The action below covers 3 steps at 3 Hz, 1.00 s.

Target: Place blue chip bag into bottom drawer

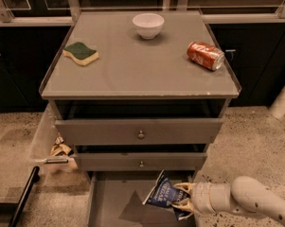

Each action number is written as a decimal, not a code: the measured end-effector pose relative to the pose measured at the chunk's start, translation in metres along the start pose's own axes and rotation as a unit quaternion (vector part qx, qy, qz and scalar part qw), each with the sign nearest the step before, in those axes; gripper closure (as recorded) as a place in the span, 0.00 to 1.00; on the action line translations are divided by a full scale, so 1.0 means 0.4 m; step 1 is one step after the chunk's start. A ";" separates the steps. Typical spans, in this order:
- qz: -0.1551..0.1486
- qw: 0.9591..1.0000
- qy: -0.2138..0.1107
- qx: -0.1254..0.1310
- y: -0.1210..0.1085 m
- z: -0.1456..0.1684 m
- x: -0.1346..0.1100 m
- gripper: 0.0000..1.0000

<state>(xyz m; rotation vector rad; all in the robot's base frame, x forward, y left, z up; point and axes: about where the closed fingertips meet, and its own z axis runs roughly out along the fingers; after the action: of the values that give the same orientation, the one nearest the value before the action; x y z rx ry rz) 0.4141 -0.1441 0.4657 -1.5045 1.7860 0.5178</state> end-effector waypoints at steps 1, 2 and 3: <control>0.000 1.000 0.000 0.000 0.001 0.001 0.001 1.00; 0.007 1.000 0.001 -0.006 0.005 0.020 0.009 1.00; 0.028 1.000 0.006 -0.009 -0.020 0.104 0.082 1.00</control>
Offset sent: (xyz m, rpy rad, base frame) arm 0.0016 0.0050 -0.0165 -0.0007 0.0393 -0.0072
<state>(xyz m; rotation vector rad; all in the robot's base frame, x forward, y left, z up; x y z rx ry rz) 0.4316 -0.1383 0.4155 -1.4771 1.8417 0.5553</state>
